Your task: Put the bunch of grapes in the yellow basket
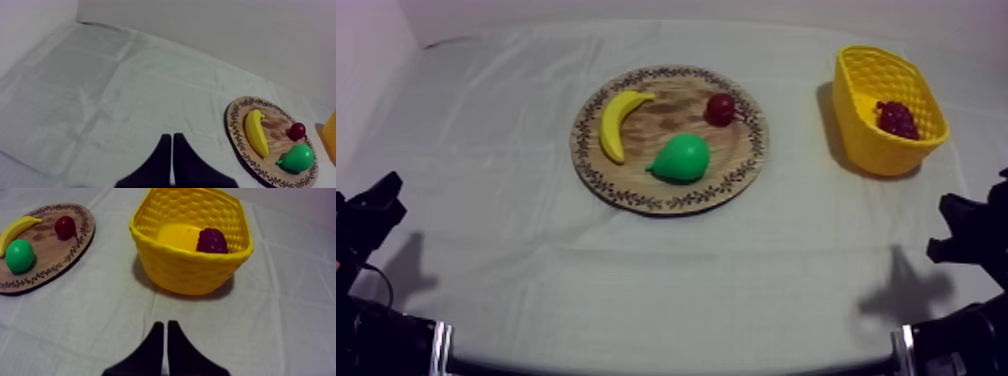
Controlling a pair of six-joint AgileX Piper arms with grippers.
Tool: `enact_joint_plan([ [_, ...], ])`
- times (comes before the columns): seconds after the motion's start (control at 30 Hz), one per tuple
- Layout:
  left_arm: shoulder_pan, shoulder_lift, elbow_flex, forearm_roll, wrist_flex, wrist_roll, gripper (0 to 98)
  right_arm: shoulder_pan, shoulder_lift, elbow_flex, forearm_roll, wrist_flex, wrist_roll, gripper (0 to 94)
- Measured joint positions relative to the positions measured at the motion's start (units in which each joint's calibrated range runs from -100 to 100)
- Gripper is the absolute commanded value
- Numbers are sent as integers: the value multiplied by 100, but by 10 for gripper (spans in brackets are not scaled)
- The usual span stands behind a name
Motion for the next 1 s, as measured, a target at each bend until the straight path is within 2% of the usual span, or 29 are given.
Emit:
enact_joint_plan([
  [0.37,0,0,0,0,0,0,1,37,-90,88,-60,-132,36,3],
  [0.67,0,0,0,0,0,3,1,90,-90,329,-202,-977,293,2],
  [0.87,0,0,0,0,0,3,1,97,-90,348,-217,-990,120,2],
  [1.0,0,0,0,0,0,3,1,100,-90,354,-217,-1036,260,2],
])
